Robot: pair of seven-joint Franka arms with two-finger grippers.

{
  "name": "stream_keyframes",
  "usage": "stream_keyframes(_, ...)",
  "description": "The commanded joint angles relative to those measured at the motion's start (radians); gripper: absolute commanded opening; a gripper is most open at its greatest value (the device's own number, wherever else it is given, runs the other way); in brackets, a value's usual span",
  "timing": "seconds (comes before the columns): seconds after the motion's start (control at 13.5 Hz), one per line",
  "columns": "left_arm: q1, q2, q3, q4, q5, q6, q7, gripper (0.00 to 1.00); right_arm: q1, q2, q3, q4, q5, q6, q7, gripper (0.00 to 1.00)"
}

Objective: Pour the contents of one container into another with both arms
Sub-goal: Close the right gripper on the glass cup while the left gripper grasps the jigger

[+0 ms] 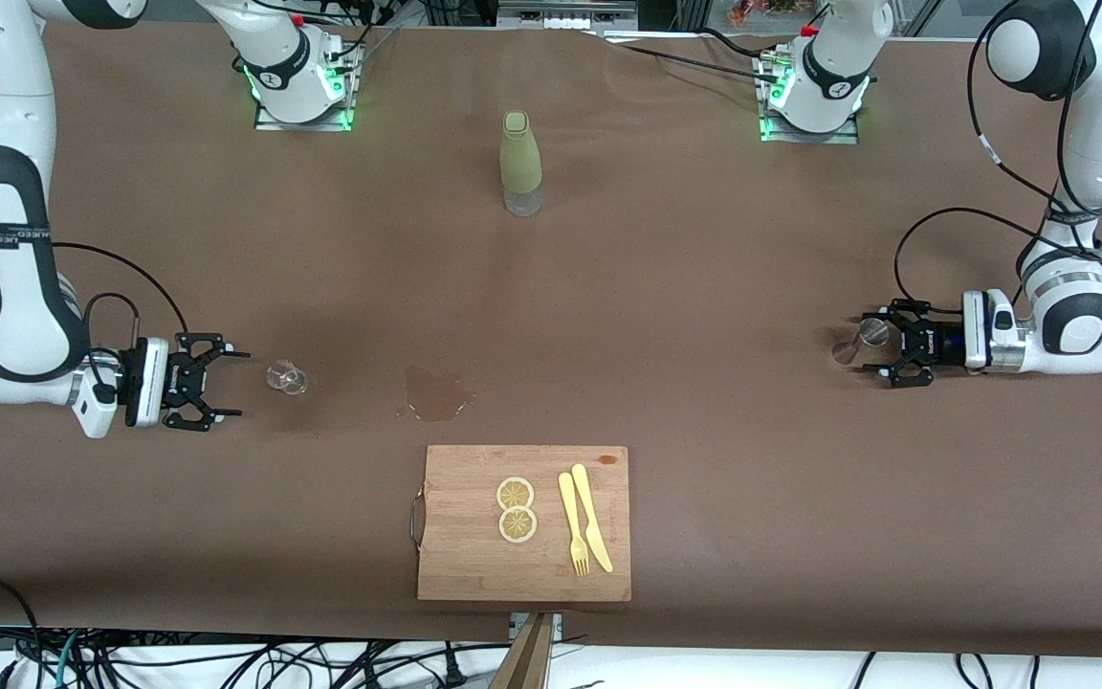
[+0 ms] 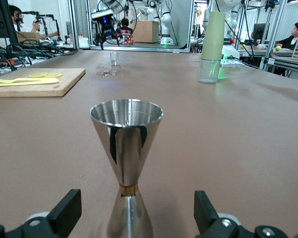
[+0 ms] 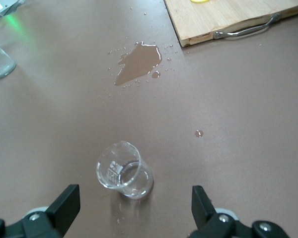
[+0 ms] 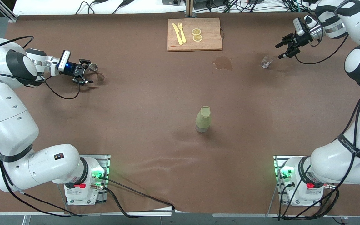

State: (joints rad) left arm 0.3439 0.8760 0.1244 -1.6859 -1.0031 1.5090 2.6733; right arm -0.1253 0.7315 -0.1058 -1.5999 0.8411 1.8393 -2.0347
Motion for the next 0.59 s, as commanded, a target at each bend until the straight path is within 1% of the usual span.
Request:
stream_keyframes(0.0, -0.017, 0.009, 0.003, 0.015, -0.025, -0.021, 0.094, 0.94, -0.007, 0.028, 0.0, -0.003, 0.068, -0.023, -0.088, 1.0)
stream_keyframes(0.22, -0.02, 0.009, 0.003, 0.015, -0.023, -0.021, 0.103, 0.83, -0.007, 0.077, 0.0, -0.003, 0.147, -0.038, -0.18, 1.0)
stream_keyframes(0.3, -0.02, 0.011, 0.004, 0.015, -0.02, -0.021, 0.103, 0.77, -0.007, 0.091, 0.0, -0.005, 0.163, -0.04, -0.203, 1.0)
stream_keyframes(0.52, -0.023, 0.014, 0.004, 0.015, -0.012, -0.021, 0.103, 0.68, -0.005, 0.114, 0.0, -0.005, 0.197, -0.067, -0.245, 1.0)
